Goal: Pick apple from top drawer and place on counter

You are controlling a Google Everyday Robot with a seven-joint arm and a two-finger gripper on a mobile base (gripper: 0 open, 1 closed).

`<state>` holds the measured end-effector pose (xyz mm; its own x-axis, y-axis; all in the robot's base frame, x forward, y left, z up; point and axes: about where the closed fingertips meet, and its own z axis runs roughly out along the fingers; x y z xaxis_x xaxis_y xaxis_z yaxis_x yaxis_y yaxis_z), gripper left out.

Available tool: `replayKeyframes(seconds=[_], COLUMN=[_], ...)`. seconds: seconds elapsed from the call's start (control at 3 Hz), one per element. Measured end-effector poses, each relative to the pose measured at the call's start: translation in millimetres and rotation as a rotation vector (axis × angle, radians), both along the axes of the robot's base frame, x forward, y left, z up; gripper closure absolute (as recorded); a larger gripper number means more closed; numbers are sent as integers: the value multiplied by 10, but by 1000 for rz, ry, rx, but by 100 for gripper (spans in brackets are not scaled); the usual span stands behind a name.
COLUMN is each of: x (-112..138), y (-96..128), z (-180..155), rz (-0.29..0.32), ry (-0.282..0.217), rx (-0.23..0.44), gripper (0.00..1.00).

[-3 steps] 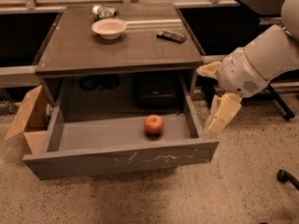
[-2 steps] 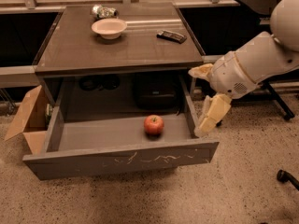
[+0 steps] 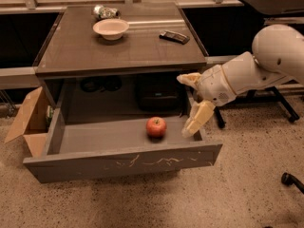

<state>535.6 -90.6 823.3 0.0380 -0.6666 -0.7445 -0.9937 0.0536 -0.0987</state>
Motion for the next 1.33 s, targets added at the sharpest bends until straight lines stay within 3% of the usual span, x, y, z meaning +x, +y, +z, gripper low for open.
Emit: replayKeyframes(seconds=[0.67, 1.33], x=[261, 467], y=[172, 233], z=[-561, -923], rz=[7, 6], ry=[16, 53], rx=[57, 89], gripper=[0, 36])
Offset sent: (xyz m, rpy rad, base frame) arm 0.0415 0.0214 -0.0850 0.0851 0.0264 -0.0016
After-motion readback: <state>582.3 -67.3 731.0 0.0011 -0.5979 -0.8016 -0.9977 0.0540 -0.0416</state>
